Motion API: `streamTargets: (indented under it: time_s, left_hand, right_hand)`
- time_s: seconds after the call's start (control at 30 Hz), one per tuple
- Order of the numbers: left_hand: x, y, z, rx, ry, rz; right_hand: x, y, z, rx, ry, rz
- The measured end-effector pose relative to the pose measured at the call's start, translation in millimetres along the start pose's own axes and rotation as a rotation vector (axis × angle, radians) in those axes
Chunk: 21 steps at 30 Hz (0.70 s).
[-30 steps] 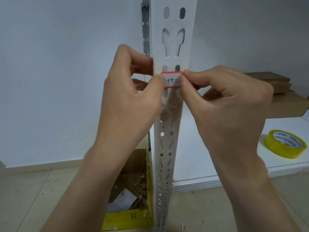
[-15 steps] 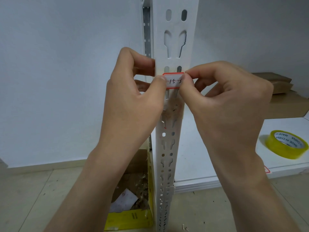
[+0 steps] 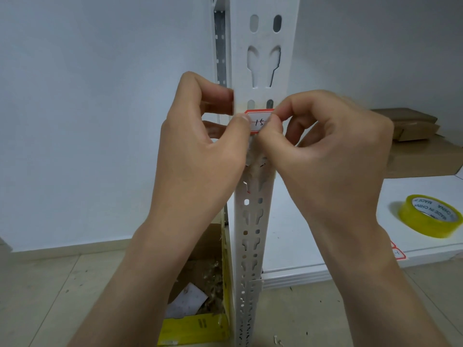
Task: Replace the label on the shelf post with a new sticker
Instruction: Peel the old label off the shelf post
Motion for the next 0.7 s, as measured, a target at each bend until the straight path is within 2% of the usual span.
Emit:
streamTargets:
  time_s: [0.17, 0.4, 0.7]
  left_hand:
    - [-0.7, 0.4, -0.2, -0.01, 0.004, 0.002]
    - [-0.7, 0.1, -1.2, -0.007, -0.002, 0.008]
    - [-1.0, -0.6, 0.1, -0.008, 0.004, 0.015]
  right_hand:
    - [4.2, 2.3, -7.0, 0.06, -0.09, -0.01]
    - [10.3, 0.2, -9.3, 0.007, -0.086, 0.026]
    - [10.8, 4.8, -10.0, 0.019, -0.082, -0.026]
Point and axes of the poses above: each hand's wrist, its own y-axis away from the middle knuckle, its own z-axis out of the palm, x = y × z, the point moved 1 cm from there along -y, towards the middle knuckle, and after that the axes turned 3 degrees about -z, right-handed, at the moved point
